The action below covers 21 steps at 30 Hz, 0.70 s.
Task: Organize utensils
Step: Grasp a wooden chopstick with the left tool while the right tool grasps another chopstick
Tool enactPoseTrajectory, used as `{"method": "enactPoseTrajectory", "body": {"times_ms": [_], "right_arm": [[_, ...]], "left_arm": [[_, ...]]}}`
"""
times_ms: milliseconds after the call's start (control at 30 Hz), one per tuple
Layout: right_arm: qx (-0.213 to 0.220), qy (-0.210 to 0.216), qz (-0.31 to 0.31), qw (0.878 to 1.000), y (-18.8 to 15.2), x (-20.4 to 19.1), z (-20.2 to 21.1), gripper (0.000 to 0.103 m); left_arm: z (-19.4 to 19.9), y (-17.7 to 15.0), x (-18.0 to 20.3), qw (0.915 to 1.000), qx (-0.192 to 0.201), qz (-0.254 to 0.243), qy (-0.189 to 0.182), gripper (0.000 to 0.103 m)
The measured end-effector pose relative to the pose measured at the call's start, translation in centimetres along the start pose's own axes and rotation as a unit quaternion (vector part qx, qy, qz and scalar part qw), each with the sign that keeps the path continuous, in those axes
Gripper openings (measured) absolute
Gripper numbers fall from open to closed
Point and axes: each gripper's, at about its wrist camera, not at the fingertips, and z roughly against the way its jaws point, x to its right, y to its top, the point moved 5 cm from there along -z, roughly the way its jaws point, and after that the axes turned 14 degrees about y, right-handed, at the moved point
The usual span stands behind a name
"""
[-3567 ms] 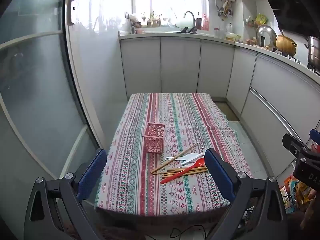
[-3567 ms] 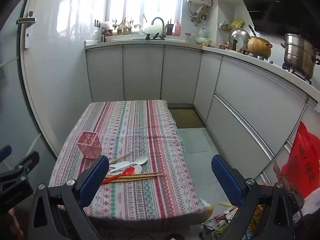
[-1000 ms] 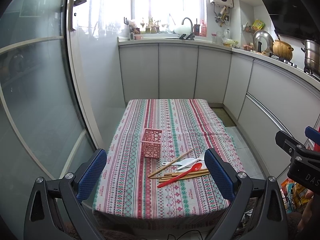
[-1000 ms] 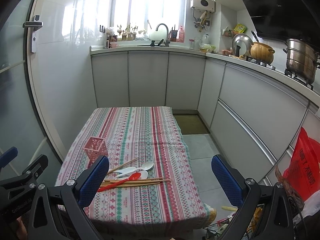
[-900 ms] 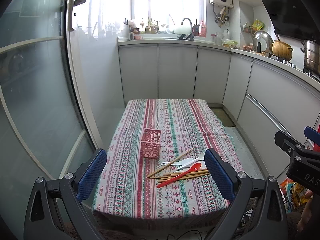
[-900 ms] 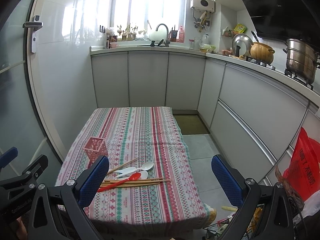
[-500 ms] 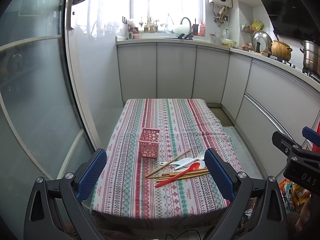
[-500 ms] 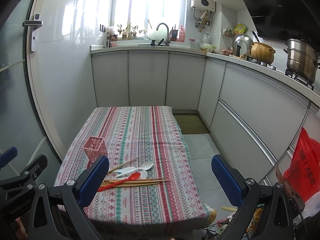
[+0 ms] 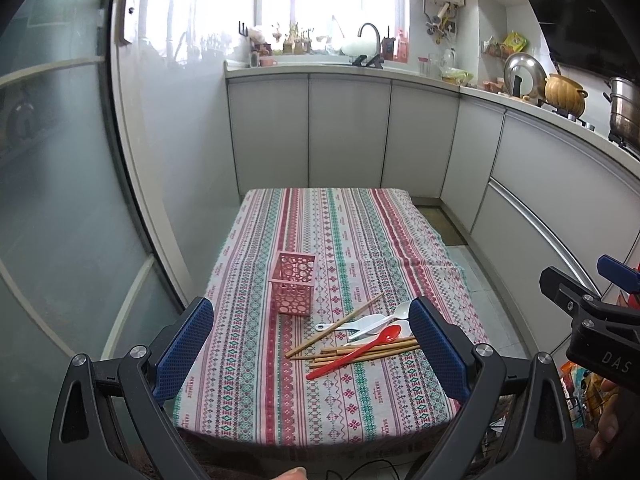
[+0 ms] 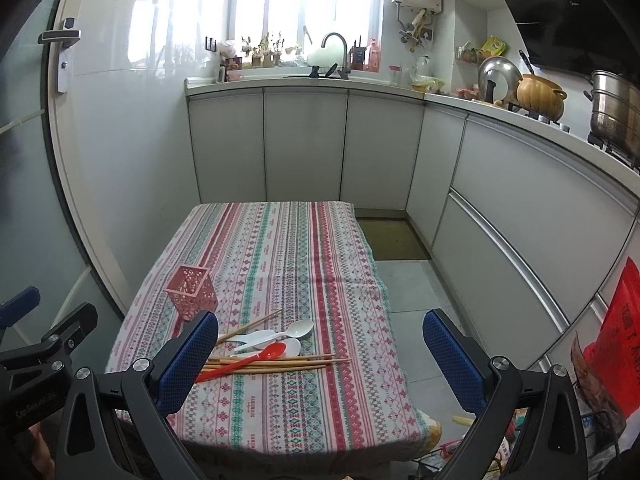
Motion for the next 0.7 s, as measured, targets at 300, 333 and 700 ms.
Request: {"method": "enactPoseTrajectory", "body": {"times_ms": [300,333,700], "right_arm": [[-0.052,0.052,-0.047,0.996,0.1,3.5,-7.2,0.103],[-0.064,0.057,-0.055,0.995,0.0,4.2,-8.4,0.103],[-0.172,0.077,-0.159,0.969,-4.6,11.9,-19.7,0.103]], "left_arm": [[-7.7,1.1,2.7,0.9973,-0.05,-0.048,-0.024,0.099],[-8.9,1.1,3.2,0.9965,-0.057,-0.055,-0.027,0.099],[-21.9,-1.1,11.3,0.9681,-0.173,-0.17,-0.062,0.094]]}}
